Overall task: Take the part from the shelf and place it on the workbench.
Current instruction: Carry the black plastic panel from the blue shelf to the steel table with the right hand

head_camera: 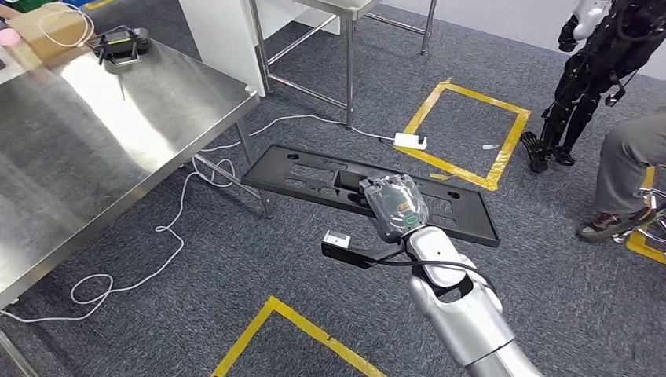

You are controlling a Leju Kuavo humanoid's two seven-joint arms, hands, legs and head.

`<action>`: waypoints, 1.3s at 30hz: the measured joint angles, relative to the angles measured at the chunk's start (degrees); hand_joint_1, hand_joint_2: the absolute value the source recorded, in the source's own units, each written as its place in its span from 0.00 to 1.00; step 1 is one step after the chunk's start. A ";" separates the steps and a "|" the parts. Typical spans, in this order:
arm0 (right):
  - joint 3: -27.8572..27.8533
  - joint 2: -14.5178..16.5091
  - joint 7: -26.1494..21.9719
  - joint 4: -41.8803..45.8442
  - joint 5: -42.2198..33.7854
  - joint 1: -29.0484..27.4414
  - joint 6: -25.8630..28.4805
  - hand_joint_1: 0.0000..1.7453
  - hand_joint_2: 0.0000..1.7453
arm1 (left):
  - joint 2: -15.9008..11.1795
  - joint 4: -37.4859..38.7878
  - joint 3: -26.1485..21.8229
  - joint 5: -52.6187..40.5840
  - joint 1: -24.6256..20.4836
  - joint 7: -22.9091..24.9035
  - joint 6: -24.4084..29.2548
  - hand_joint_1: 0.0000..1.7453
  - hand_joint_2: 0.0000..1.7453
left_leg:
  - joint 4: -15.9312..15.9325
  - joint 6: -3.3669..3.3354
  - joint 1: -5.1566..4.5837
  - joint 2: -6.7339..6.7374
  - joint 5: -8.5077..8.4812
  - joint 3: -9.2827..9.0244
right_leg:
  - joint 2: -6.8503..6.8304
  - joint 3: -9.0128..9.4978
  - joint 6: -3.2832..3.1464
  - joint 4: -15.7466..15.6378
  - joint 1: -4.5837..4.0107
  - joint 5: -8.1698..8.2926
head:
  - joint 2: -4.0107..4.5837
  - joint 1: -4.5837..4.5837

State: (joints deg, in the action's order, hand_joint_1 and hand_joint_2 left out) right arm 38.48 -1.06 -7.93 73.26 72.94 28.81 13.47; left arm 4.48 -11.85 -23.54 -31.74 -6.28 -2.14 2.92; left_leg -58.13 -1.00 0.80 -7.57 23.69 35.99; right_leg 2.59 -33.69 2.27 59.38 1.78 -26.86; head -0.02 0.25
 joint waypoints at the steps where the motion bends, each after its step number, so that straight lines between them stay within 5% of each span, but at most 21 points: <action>1: 0.01 0.04 -0.01 -0.01 0.00 0.01 -0.04 1.00 1.00 | -0.02 0.00 -0.01 -0.02 0.09 0.08 0.00 0.00 1.00 | 0.03 0.26 0.17 -0.23 -0.08 0.19 | -0.56 -0.07 -0.49 0.00 0.00 0.11 | 0.00 0.08; 3: -0.01 0.16 0.01 -0.01 0.00 0.13 -0.14 1.00 1.00 | -0.09 0.00 -0.03 -0.05 0.22 0.26 0.02 0.00 1.00 | -1.33 0.65 0.20 1.93 0.82 0.91 | -1.55 0.01 -1.33 -0.11 -0.01 0.25 | 0.00 0.22; 5: -0.02 0.22 0.02 -0.01 -0.01 0.22 -0.22 1.00 1.00 | -0.21 -0.01 -0.06 -0.08 0.09 0.39 0.05 0.00 1.00 | -6.83 0.91 0.01 5.64 3.95 3.44 | -2.67 0.10 -2.01 -0.20 -0.32 0.20 | 0.00 0.44; 8: 0.00 0.11 0.00 -0.09 -0.13 0.08 -0.25 1.00 1.00 | -0.36 -0.02 -0.11 -0.08 -0.20 0.39 0.08 0.00 1.00 | -16.39 0.88 -0.04 7.11 7.77 8.11 | -4.84 0.11 -2.55 -0.19 -1.04 -0.09 | 0.00 0.54; 10: 0.02 0.11 -0.06 -0.15 -0.21 0.08 -0.25 1.00 1.00 | -0.44 -0.02 -0.16 -0.10 -0.15 0.37 0.09 0.00 1.00 | -13.68 0.38 -0.18 7.46 5.57 6.53 | -6.22 0.31 -2.79 -0.19 -1.41 -0.28 | 0.00 0.55; 12: 0.03 0.19 -0.10 -0.17 -0.26 0.18 -0.25 1.00 1.00 | -0.49 -0.03 -0.19 -0.25 -0.14 0.31 0.09 0.00 1.00 | -5.74 -0.61 -0.78 9.86 2.36 2.08 | -7.47 0.66 -2.98 -0.24 -1.77 -0.52 | 0.00 0.50; 14: 0.02 0.24 -0.12 -0.17 -0.29 0.32 -0.25 1.00 1.00 | -0.49 -0.05 -0.19 -0.44 -0.18 0.21 0.08 0.00 1.00 | -1.25 -1.44 -1.57 11.90 1.37 -0.26 | -8.59 0.85 -2.88 -0.33 -1.98 -0.71 | 0.00 0.51; 17: 0.03 0.45 -0.12 -0.17 -0.30 0.42 -0.23 1.00 1.00 | -0.34 -0.07 -0.17 -0.51 0.02 0.09 0.05 0.00 1.00 | -0.12 -1.97 -1.71 10.48 1.13 -0.68 | -9.76 1.21 -2.25 -0.49 -2.12 -1.05 | 0.00 0.63; 19: 0.01 0.57 -0.13 -0.15 -0.31 0.57 -0.23 1.00 1.00 | -0.11 -0.07 -0.18 -0.55 0.02 -0.03 0.08 0.00 1.00 | 0.98 -2.29 -1.11 9.11 0.46 -1.50 | -7.18 0.43 -2.11 1.88 -2.15 -2.38 | 0.00 0.55; 21: 0.02 0.39 -0.16 -0.21 -0.33 0.57 -0.25 1.00 1.00 | 0.08 -0.07 -0.17 -0.63 -0.23 -0.09 0.10 0.00 1.00 | 1.36 -2.48 -0.72 7.53 0.12 -1.75 | -3.80 -2.90 -2.35 8.92 -1.76 -5.30 | 0.00 0.39; 23: 0.04 0.10 -0.17 -0.38 -0.33 0.29 -0.27 1.00 1.00 | 0.17 -0.07 -0.17 -0.68 -0.36 -0.09 0.10 0.00 1.00 | 1.32 -2.45 -0.64 5.56 0.11 -1.73 | -2.84 -6.40 -2.01 15.36 -1.32 -7.23 | 0.00 0.24; 24: 0.04 -0.01 -0.16 -0.45 -0.33 0.16 -0.28 1.00 1.00 | 0.22 -0.07 -0.17 -0.70 -0.32 -0.08 0.10 0.00 1.00 | 1.28 -2.38 -0.58 4.59 0.12 -1.76 | -2.77 -6.83 -1.48 15.66 -1.11 -6.82 | 0.00 0.22; 27: 0.05 -0.13 -0.17 -0.55 -0.33 0.13 -0.29 1.00 1.00 | 0.38 -0.07 -0.18 -0.95 -0.20 -0.07 0.10 0.00 1.00 | 0.82 -1.58 -0.28 1.98 0.45 -1.89 | -1.12 -2.72 0.68 5.35 -0.05 -1.63 | 0.00 0.18; 28: 0.07 -0.13 -0.19 -0.55 -0.33 0.15 -0.29 1.00 1.00 | 0.41 -0.07 -0.18 -1.03 -0.24 -0.06 0.10 0.00 1.00 | 0.54 -1.14 -0.23 1.25 0.64 -1.76 | -0.39 -1.24 0.90 2.04 0.24 -0.31 | 0.00 0.14; 31: 0.13 -0.04 -0.18 -0.56 -0.33 0.16 -0.29 1.00 1.00 | 0.42 -0.09 -0.19 -1.09 -0.19 -0.04 0.15 0.00 1.00 | 0.26 -0.05 -0.05 -0.28 0.72 -1.00 | -0.40 -0.05 -0.09 -0.39 0.09 0.56 | 0.00 0.14; 32: 0.13 0.03 -0.14 -0.56 -0.33 0.20 -0.29 1.00 1.00 | 0.40 -0.09 -0.22 -1.09 -0.11 -0.03 0.17 0.00 1.00 | 0.15 0.18 0.06 0.04 0.76 -0.82 | -0.87 -0.05 -0.50 -0.42 0.06 0.64 | 0.00 0.20; 34: 0.12 0.20 -0.08 -0.56 -0.33 0.31 -0.28 1.00 1.00 | 0.37 -0.09 -0.30 -1.11 -0.08 0.07 0.30 0.00 1.00 | -1.99 0.62 0.04 2.86 2.09 0.20 | -1.85 0.10 -1.32 -0.55 0.11 0.65 | 0.00 0.38; 36: 0.11 0.24 -0.05 -0.56 -0.33 0.29 -0.27 1.00 1.00 | 0.27 -0.10 -0.40 -1.14 -0.28 0.18 0.48 0.00 1.00 | -8.56 0.97 -0.08 6.24 5.49 3.39 | -3.00 0.25 -2.01 -0.59 -0.15 0.44 | 0.00 0.58; 38: 0.12 0.14 -0.05 -0.57 -0.33 0.10 -0.27 1.00 1.00 | 0.20 -0.13 -0.54 -1.14 -0.53 0.22 0.55 0.00 1.00 | -15.58 1.08 -0.05 7.11 8.09 7.13 | -4.45 0.32 -2.44 -0.58 -0.52 0.21 | 0.00 0.60; 39: 0.13 0.12 -0.05 -0.57 -0.33 0.01 -0.27 1.00 1.00 | 0.19 -0.15 -0.62 -1.14 -0.61 0.22 0.55 0.00 1.00 | -16.55 1.01 -0.06 7.21 7.84 7.77 | -5.20 0.39 -2.59 -0.57 -0.66 0.09 | 0.00 0.61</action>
State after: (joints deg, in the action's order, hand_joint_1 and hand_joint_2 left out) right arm 38.62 -0.95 -7.98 72.69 72.61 28.82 13.20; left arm 4.67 -11.99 -24.16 -32.88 -6.89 -1.92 3.48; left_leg -74.67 0.01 0.75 -0.36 31.53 43.76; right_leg -2.61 -33.30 -0.32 58.80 1.12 -26.77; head -0.02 0.85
